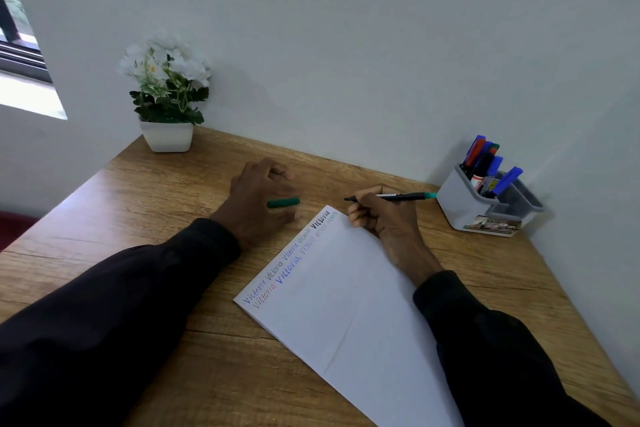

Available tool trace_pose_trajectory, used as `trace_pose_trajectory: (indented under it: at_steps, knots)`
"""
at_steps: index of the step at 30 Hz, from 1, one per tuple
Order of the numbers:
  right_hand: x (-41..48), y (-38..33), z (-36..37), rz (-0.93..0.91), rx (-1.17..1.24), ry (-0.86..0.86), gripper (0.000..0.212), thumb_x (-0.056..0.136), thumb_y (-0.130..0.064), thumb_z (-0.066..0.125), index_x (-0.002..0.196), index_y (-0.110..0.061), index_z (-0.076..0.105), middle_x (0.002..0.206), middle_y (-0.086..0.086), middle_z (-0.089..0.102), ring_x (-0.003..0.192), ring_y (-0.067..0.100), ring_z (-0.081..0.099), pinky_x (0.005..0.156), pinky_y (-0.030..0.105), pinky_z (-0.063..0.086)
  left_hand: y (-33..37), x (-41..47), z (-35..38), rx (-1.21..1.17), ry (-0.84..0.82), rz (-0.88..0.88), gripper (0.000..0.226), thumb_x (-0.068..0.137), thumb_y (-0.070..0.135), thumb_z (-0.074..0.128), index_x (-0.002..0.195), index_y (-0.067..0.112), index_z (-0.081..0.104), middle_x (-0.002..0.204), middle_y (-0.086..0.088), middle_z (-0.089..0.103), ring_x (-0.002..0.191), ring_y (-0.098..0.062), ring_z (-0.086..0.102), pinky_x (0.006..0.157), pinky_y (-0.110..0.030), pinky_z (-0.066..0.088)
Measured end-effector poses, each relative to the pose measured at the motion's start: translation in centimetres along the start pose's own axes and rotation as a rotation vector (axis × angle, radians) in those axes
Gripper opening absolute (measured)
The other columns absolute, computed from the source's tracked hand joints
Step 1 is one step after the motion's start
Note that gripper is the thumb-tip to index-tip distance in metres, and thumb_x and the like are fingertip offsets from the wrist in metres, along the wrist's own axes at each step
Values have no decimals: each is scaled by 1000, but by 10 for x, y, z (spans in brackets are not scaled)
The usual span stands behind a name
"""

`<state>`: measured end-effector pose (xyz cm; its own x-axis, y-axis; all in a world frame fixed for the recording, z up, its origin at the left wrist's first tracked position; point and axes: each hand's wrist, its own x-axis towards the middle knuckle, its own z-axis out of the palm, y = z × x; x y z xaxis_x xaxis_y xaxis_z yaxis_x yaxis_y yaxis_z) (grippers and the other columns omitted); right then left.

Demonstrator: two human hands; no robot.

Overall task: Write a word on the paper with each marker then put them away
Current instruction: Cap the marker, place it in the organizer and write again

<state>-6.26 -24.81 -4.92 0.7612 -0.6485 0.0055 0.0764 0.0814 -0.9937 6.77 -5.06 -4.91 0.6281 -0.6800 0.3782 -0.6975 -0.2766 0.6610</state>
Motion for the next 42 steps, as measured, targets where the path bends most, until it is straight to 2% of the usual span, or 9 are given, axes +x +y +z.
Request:
trace_pose_trajectory:
  at_steps: [2, 7, 11, 15, 19, 22, 25, 37, 42]
  knots:
    - [1, -1, 0, 36, 56, -19, 6, 93, 6, 64, 89, 3, 68, 72, 19, 71, 59, 23, 68, 55, 25, 57, 3, -1, -6, -10, 56, -65, 40, 69, 27, 86, 93, 36, 55, 107, 10, 46, 111, -13, 40, 100, -36, 33]
    - [4, -13, -2, 132, 216, -120, 33, 101, -10, 44, 102, 12, 69, 85, 24, 74, 70, 26, 73, 63, 27, 61, -6, 2, -6, 123, -26, -113, 24, 75, 32, 81, 97, 24, 75, 106, 5, 59, 106, -16, 49, 94, -41, 44]
    - [2, -26, 1, 51, 179, -111, 28, 102, -6, 43, 90, -1, 67, 76, 19, 72, 61, 23, 70, 50, 26, 55, -6, 0, -9, 56, -17, -121, 17, 76, 22, 81, 92, 24, 77, 97, 5, 66, 95, -11, 57, 87, -39, 52]
    - [-12, -38, -2, -75, 55, -145, 12, 97, 3, 60, 89, -3, 67, 85, 24, 73, 65, 25, 70, 55, 26, 55, 1, -7, -19, -77, 11, -164, 19, 83, 18, 75, 102, 17, 75, 97, 6, 71, 83, 2, 60, 74, -15, 48]
    - [-36, -49, -14, -97, 105, -193, 18, 94, 1, 65, 107, 11, 70, 104, 34, 74, 82, 34, 77, 71, 29, 63, 16, -18, -28, -296, 116, -212, 10, 86, 17, 71, 95, 15, 75, 69, 10, 72, 59, 1, 64, 53, -5, 44]
    - [-59, -51, -20, -130, 95, -167, 17, 96, 0, 62, 105, 10, 71, 103, 34, 74, 83, 39, 78, 71, 31, 64, 27, -27, -32, -391, 140, -180, 10, 85, 15, 72, 94, 15, 76, 70, 8, 73, 64, -10, 69, 58, -5, 47]
    - [-81, -51, -20, -225, 37, -117, 7, 93, 4, 67, 94, 3, 74, 94, 32, 76, 78, 40, 77, 69, 36, 65, 36, -38, -36, -504, 144, -142, 16, 81, 7, 74, 92, 19, 76, 74, 1, 75, 68, -10, 70, 64, -11, 52]
    - [-125, -61, -10, -397, -21, -136, 10, 88, -2, 75, 96, 3, 78, 89, 28, 77, 78, 47, 76, 72, 44, 65, 76, -68, -52, -631, 130, -54, 22, 75, -3, 76, 94, 9, 77, 89, -4, 77, 78, -8, 71, 67, -11, 52]
    - [-131, -64, -10, -409, -102, -146, 11, 92, 2, 72, 102, 6, 75, 90, 23, 79, 80, 44, 77, 73, 48, 65, 81, -71, -54, -585, 65, -68, 25, 75, 5, 79, 97, 15, 78, 93, -4, 77, 89, -24, 70, 78, -27, 58]
